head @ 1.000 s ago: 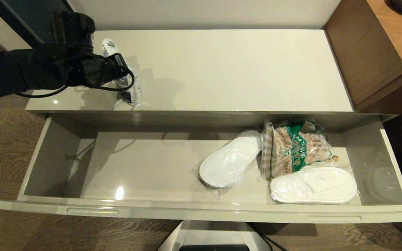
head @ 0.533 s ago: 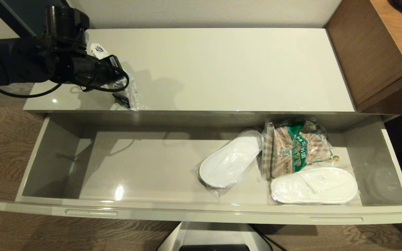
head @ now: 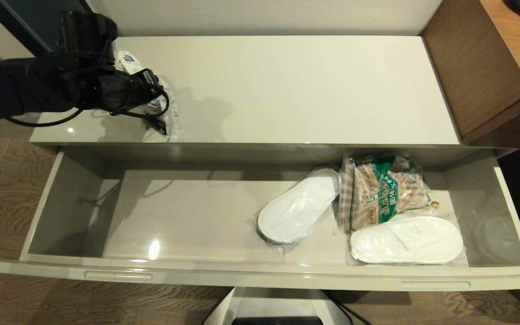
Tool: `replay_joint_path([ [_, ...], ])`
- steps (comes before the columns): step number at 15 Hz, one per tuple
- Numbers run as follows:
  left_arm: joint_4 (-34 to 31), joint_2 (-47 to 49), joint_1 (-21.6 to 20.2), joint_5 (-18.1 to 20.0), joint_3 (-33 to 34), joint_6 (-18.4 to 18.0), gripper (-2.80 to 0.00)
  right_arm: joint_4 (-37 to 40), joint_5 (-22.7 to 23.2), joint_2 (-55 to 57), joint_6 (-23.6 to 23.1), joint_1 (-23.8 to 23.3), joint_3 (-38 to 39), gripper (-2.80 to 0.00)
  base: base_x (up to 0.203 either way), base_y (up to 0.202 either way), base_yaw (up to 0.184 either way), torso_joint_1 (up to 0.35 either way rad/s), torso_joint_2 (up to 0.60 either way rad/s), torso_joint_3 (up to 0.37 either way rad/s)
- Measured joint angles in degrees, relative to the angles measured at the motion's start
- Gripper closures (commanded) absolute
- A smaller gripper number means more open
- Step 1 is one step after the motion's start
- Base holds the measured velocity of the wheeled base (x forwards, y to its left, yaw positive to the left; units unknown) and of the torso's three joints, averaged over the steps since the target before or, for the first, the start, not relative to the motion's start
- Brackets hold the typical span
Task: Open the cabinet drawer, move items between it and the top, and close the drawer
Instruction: Place the tissue on the table
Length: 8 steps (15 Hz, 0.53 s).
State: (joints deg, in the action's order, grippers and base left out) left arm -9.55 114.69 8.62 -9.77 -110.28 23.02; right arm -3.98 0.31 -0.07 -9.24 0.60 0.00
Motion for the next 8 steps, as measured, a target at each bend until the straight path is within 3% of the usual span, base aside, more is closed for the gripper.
replay_joint_path([
  [3, 3.87, 0.0, 0.84, 2.4, -0.23, -0.19, -2.8, -0.02, 0.0, 0.0, -0.01, 0.0, 0.0, 0.0, 0.0, 0.0, 0.0, 0.0, 0.0, 0.0],
  [8, 3.98, -3.56, 1.68, 2.23, 0.51, 2.69, -2.8, 0.01, -0.01, 0.0, 0.01, -0.02, 0.0, 0.0, 0.0, 0.0, 0.0, 0.0, 0.0, 0.0],
])
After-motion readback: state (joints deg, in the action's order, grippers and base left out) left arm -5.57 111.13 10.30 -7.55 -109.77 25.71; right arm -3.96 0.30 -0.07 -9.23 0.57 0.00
